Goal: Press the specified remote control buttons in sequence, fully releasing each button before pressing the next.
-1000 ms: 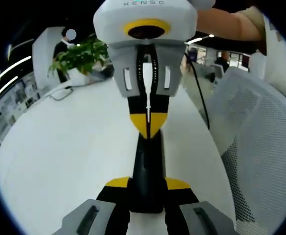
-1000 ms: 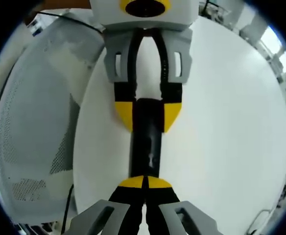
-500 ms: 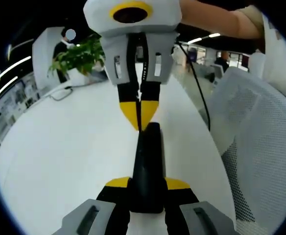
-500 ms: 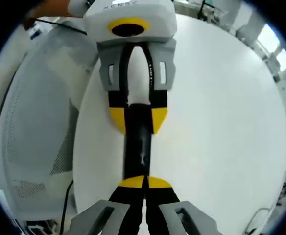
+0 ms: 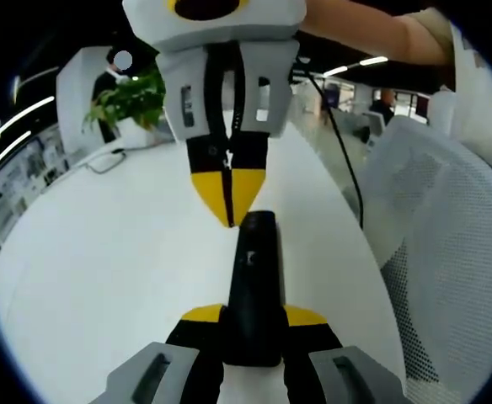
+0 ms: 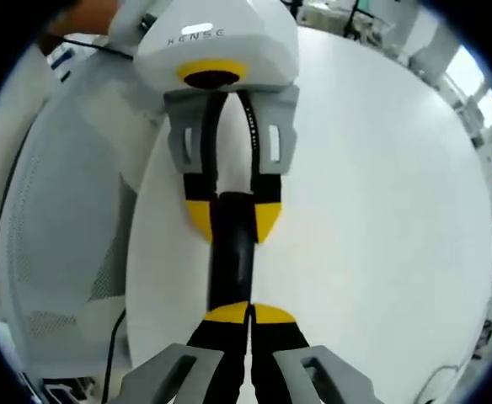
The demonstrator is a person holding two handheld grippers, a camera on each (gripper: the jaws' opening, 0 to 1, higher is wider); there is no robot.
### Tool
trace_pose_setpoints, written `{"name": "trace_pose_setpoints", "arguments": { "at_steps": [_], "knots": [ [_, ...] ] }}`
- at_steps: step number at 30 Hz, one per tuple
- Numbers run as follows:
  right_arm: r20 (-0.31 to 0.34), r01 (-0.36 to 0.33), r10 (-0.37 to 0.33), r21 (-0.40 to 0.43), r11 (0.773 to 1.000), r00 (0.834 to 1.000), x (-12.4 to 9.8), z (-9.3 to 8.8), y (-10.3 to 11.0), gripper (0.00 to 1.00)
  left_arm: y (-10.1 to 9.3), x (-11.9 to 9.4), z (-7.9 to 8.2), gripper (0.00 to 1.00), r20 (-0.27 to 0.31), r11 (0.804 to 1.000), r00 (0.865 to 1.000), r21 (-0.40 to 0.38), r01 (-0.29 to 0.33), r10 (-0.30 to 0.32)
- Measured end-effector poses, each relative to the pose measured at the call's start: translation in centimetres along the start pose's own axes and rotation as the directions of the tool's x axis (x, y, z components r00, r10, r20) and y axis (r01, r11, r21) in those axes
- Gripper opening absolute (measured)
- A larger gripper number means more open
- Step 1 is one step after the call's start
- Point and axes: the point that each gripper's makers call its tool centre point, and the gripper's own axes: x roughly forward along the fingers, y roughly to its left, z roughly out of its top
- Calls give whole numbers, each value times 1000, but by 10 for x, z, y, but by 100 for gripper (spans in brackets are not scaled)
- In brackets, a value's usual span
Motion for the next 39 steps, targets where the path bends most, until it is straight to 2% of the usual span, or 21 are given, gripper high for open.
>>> {"name": "trace_pose_setpoints", "arguments": {
  "at_steps": [25, 39],
  "knots": [
    [-5, -36, 36, -11, 999, 999, 15, 9, 3, 0, 0, -1, 1, 24, 4, 1000, 1000, 3, 4, -4],
    [-31, -59, 58, -8, 998, 998, 29, 4, 5, 0, 0, -1, 0, 24, 10, 1000, 1000, 0, 2, -2]
  ]
}}
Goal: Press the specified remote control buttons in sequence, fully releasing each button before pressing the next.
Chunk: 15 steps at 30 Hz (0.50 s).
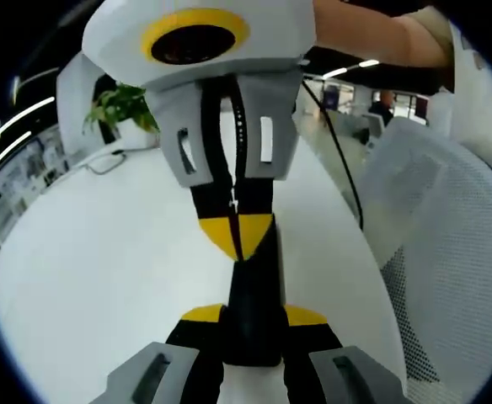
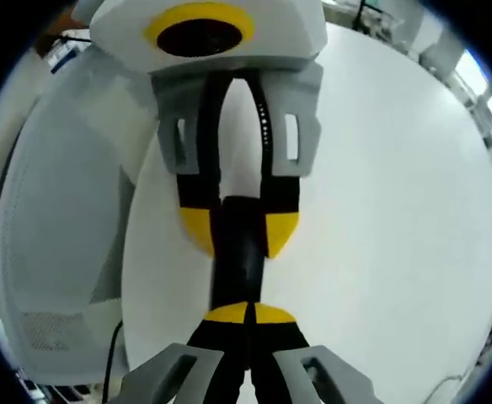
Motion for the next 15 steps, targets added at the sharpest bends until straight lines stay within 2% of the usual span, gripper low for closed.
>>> {"name": "trace_pose_setpoints", "arguments": {
  "at_steps": [6, 9, 15],
  "knots": [
    [-1, -9, 9, 9, 1000, 1000, 0, 0, -3, 0, 0, 0, 0, 24, 3, 1000, 1000, -1, 0, 0],
    [7, -32, 32, 52, 998, 999, 0, 0, -5, 0, 1, 0, 0, 24, 4, 1000, 1000, -2, -1, 1],
    [-1, -53, 53, 77, 996, 999, 1, 0, -5, 0, 1, 0, 0, 24, 5, 1000, 1000, -2, -2, 2]
  ]
}}
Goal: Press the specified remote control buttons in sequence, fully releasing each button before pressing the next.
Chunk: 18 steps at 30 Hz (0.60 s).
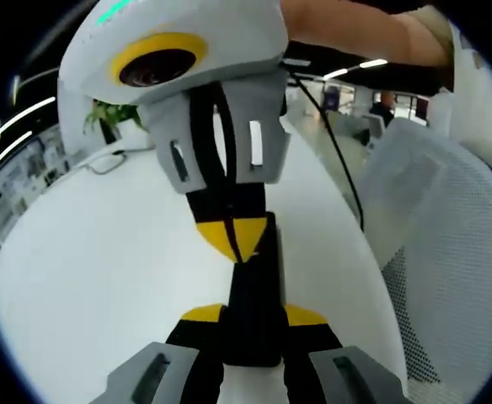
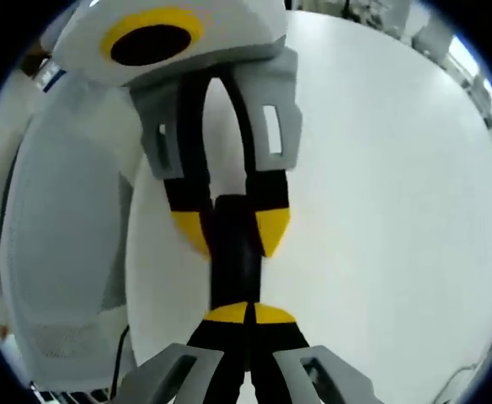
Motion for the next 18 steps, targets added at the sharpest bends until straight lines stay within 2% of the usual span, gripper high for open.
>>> {"name": "trace_pose_setpoints", "arguments": {
  "at_steps": [6, 18],
  "knots": [
    [-16, -12, 12, 16, 1000, 1000, 0, -1, 1, 0, 0, 0, 0, 24, 0, 1000, 1000, -1, -1, 1],
    [-13, 17, -17, 35, 999, 1000, 0, -1, 1, 0, 1, 1, -1, 24, 0, 1000, 1000, -1, -1, 1]
  ]
}}
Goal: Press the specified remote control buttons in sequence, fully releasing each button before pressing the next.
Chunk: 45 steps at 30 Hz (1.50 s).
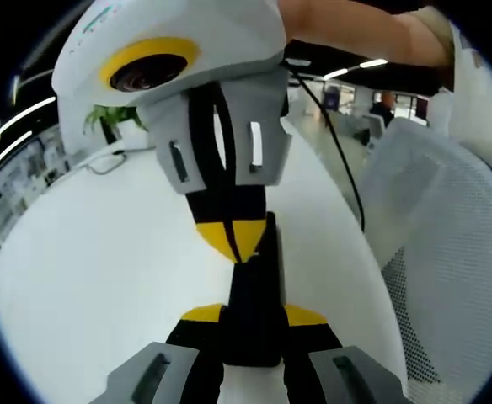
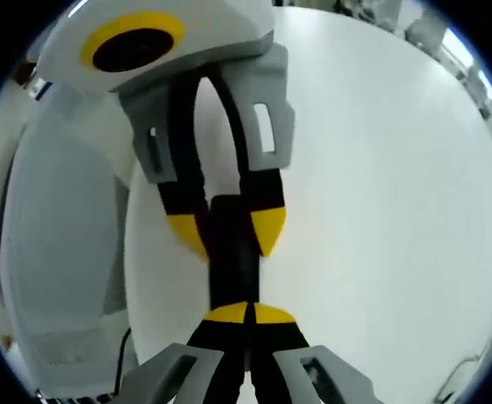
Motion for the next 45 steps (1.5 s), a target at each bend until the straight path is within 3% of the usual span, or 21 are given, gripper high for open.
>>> {"name": "trace_pose_setpoints", "arguments": {
  "at_steps": [16, 30, 45],
  "knots": [
    [19, 30, -31, 23, 999, 999, -3, -5, 2, 0, 0, 0, 0, 24, 0, 1000, 1000, -1, -3, 3],
    [51, 57, -57, 3, 998, 997, -25, -4, 9, 0, 0, 0, 0, 24, 0, 1000, 1000, -1, -3, 3],
    [47, 43, -42, -37, 998, 998, -14, 0, 20, 0, 0, 1, 0, 24, -1, 1000, 1000, -3, -6, 6]
  ]
}}
